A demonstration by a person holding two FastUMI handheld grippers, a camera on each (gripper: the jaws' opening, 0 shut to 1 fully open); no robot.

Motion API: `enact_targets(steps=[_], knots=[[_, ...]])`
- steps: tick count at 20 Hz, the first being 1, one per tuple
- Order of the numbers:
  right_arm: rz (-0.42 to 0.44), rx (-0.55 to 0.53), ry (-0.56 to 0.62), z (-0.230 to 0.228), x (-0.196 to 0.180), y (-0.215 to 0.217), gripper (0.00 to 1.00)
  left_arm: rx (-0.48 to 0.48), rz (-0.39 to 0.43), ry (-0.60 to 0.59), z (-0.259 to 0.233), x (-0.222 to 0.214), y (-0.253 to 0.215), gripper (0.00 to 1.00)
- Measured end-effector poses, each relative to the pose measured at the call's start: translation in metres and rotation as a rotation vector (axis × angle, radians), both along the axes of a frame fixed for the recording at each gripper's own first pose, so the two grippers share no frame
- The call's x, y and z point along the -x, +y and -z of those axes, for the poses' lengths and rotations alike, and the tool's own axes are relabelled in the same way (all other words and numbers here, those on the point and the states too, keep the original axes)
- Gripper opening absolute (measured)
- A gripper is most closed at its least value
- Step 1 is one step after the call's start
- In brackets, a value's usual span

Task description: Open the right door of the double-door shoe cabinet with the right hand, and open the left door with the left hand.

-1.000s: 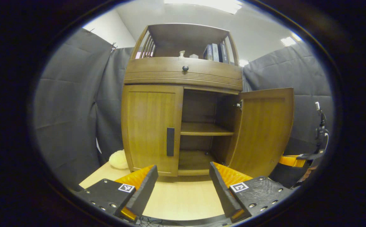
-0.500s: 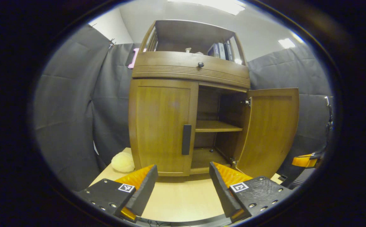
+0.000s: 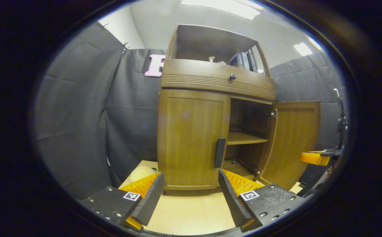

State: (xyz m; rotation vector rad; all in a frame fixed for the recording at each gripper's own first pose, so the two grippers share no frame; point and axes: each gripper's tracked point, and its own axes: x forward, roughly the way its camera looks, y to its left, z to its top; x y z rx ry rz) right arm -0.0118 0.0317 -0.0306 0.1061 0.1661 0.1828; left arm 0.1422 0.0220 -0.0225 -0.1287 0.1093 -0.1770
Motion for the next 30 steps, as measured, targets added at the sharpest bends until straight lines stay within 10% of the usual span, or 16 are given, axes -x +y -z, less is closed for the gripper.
enact_targets(steps=[4,5,30], knots=[[0.007,0.003,-0.033,-0.001,-0.016,0.004,0.93,-0.01,-0.005,0.017,0.005,-0.007,0.001,0.92],[-0.003,0.0,-0.037,0.001,-0.023,0.008,0.97,-0.019,-0.005,0.016,0.005,-0.011,-0.001,0.92],[-0.184,0.079,-0.051,0.029,-0.133,0.008,0.94,-0.04,0.036,0.052,0.024,-0.221,-0.153,0.93]])
